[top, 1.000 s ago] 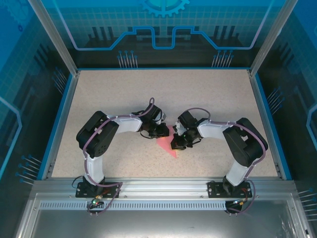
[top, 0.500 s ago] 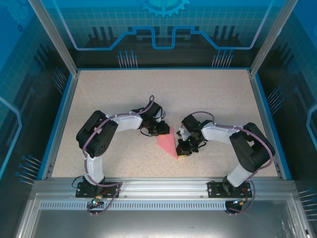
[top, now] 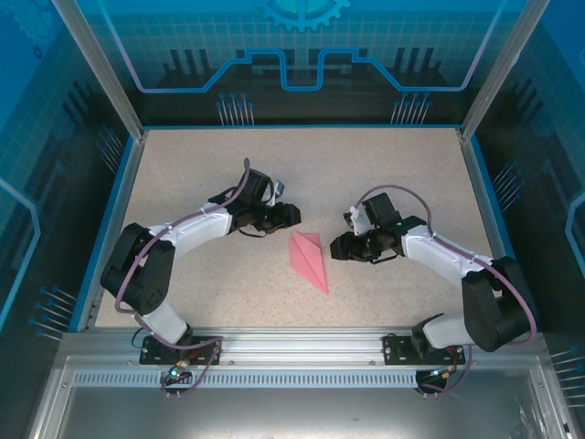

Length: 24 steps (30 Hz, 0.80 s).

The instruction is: Fold a paper plane with a square sheet of paper (fold left side to right side)

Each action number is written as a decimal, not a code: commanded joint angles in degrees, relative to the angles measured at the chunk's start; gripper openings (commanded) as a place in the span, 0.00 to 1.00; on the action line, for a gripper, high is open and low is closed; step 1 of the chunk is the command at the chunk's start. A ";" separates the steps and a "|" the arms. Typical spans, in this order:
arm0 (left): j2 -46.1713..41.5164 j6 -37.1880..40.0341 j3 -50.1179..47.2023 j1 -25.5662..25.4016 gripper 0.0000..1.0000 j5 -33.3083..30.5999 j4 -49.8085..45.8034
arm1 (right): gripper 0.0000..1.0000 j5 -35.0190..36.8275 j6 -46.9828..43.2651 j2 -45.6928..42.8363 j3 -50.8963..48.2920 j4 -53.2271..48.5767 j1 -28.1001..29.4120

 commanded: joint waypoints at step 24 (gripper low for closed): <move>14.49 -7.29 -0.06 -2.03 0.31 8.86 13.69 | 0.53 -5.45 0.88 0.14 -1.95 6.44 -3.91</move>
